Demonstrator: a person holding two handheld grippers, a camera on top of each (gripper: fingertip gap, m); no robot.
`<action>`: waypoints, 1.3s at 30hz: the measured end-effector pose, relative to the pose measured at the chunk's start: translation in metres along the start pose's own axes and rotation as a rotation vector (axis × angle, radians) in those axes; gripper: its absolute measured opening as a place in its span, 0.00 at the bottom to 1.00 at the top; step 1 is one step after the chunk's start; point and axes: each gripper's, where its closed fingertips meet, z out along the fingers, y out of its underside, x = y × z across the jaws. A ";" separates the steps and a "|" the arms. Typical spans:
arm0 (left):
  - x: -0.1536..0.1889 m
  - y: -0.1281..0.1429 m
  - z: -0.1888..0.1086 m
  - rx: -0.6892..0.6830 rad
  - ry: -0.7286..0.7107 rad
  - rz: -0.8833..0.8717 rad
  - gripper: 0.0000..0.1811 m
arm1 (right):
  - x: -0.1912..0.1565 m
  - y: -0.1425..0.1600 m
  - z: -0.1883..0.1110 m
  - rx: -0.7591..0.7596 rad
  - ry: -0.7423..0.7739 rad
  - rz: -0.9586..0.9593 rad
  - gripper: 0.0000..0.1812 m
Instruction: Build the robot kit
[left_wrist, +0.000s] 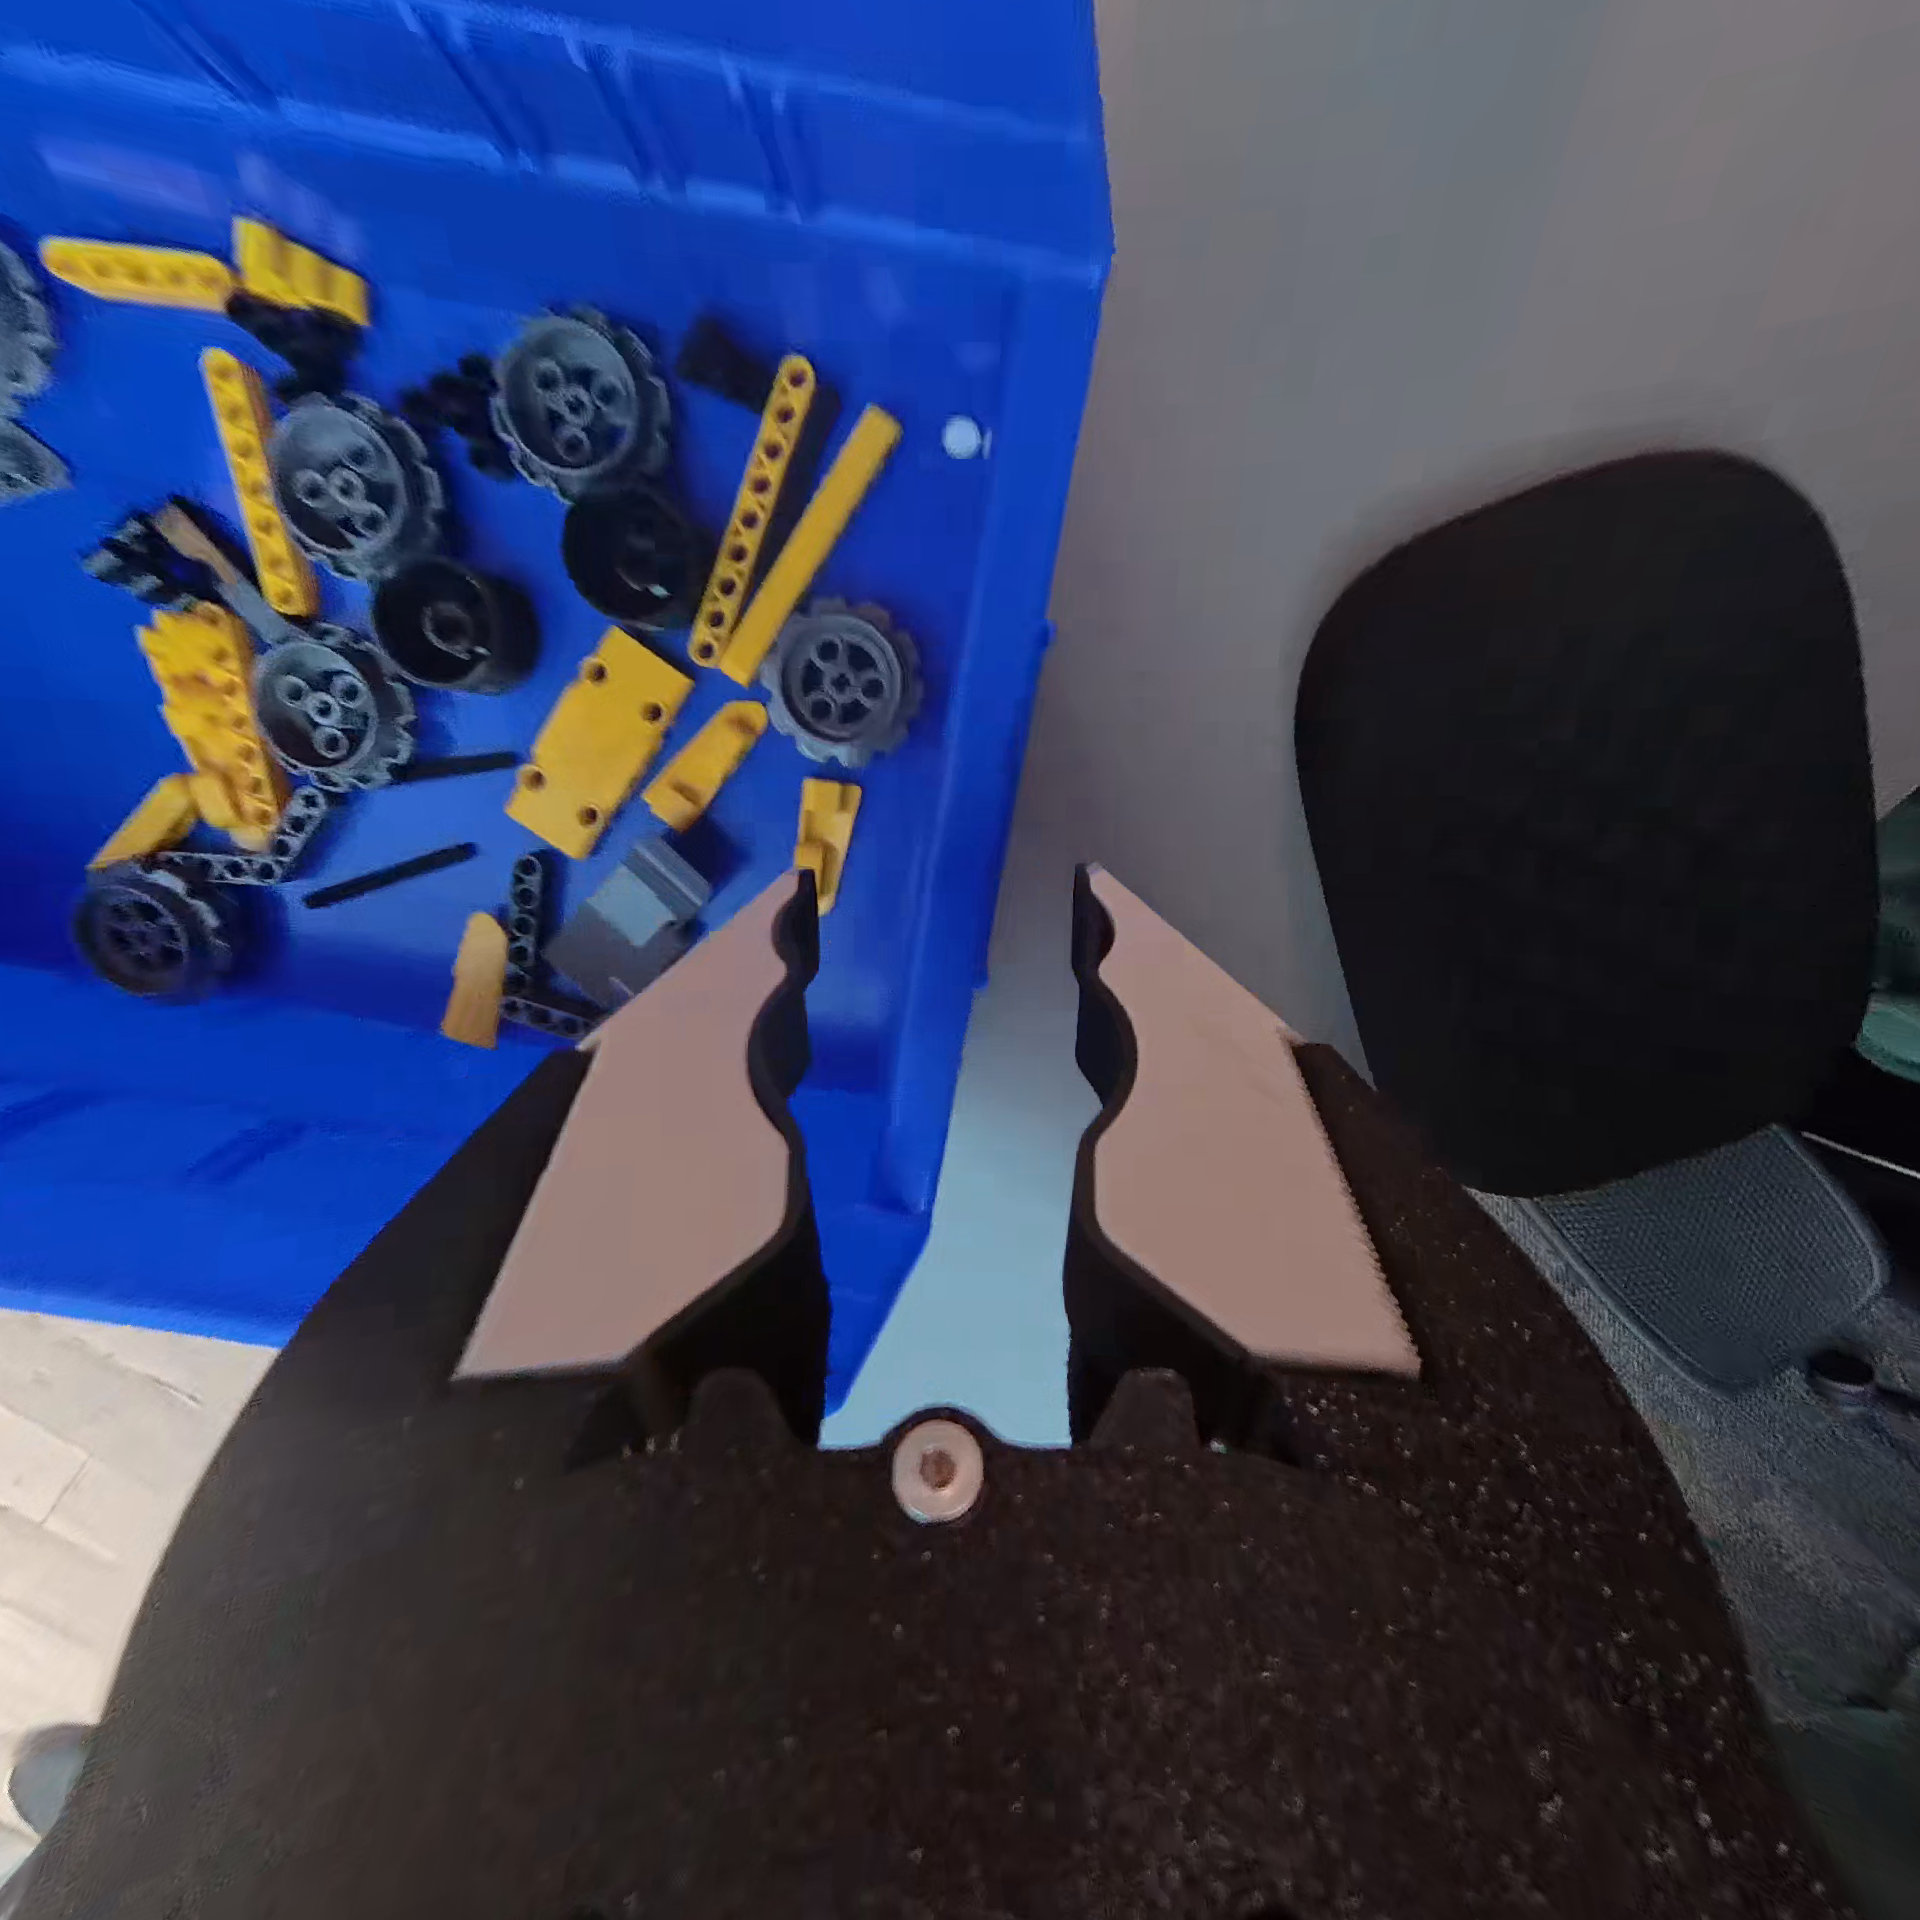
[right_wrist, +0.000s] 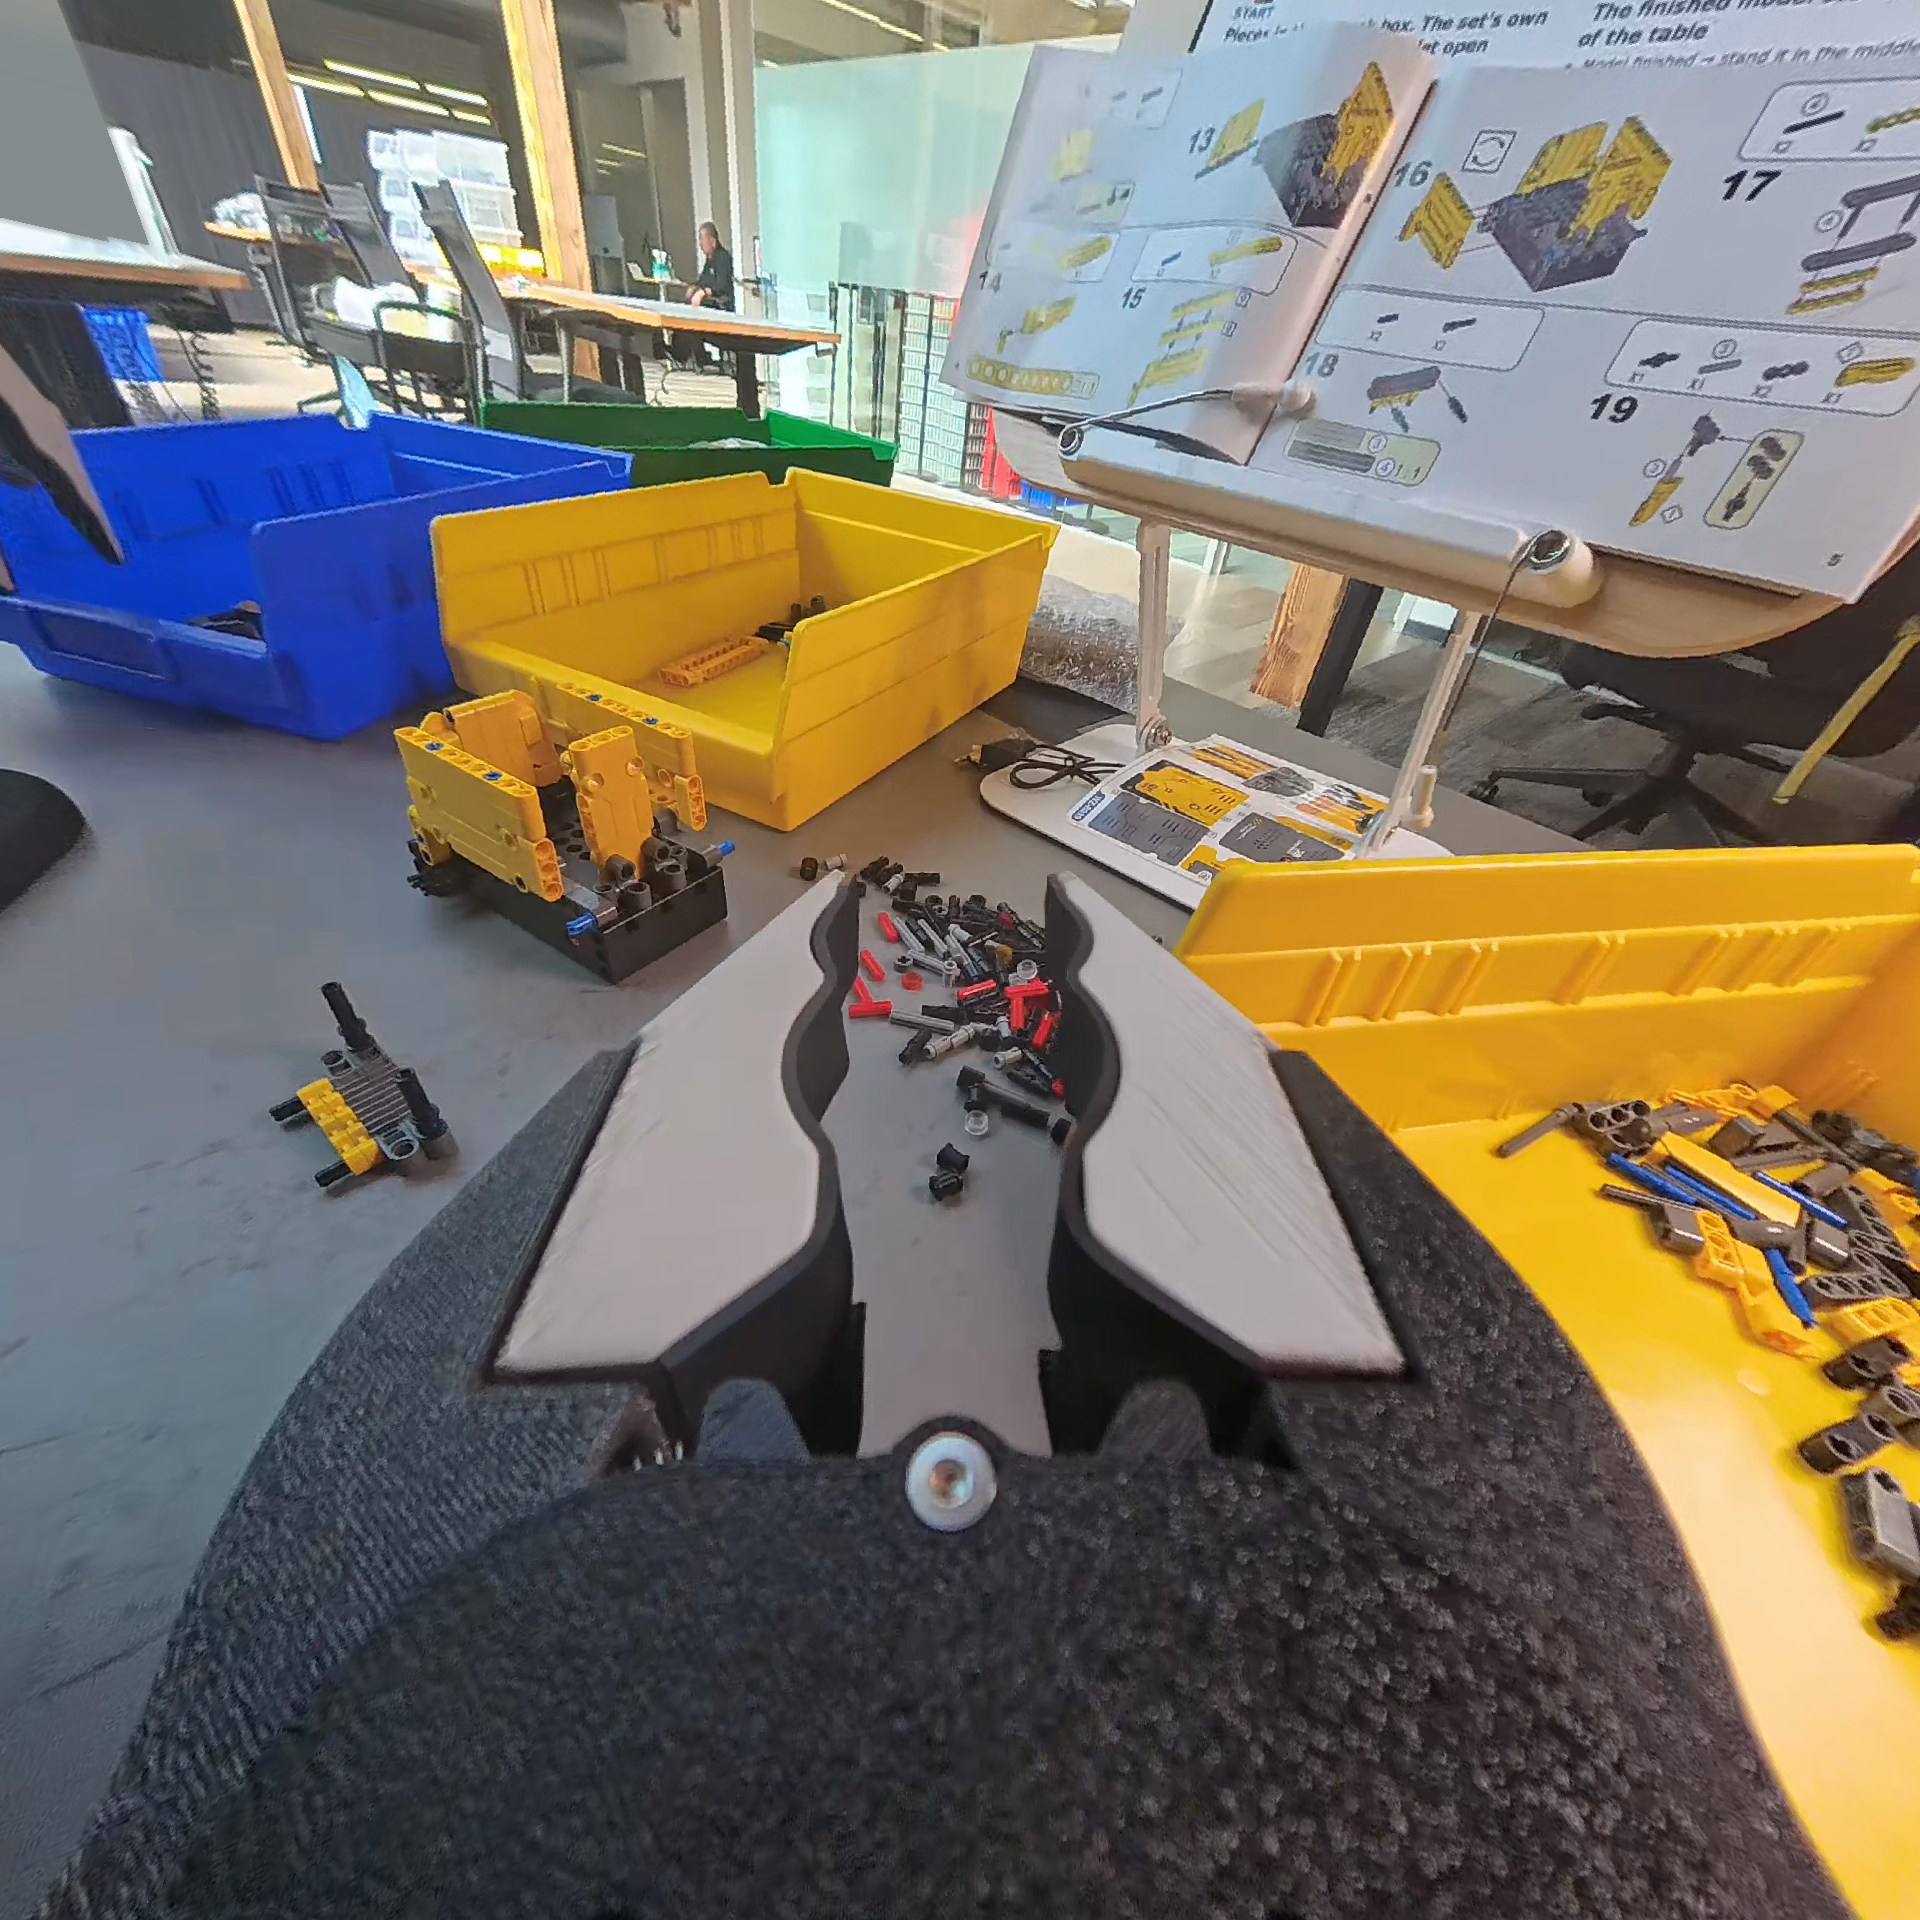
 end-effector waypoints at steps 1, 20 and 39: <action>0.000 0.006 0.009 -0.029 -0.019 0.006 0.26 | 0.002 -0.001 -0.001 0.003 0.006 -0.002 0.20; -0.019 -0.028 -0.054 0.106 -0.035 -0.069 0.14 | -0.002 0.016 0.003 -0.070 0.003 -0.044 0.19; 0.020 -0.023 0.036 0.136 -0.124 -0.114 0.10 | -0.002 0.026 0.006 -0.096 -0.009 -0.023 0.18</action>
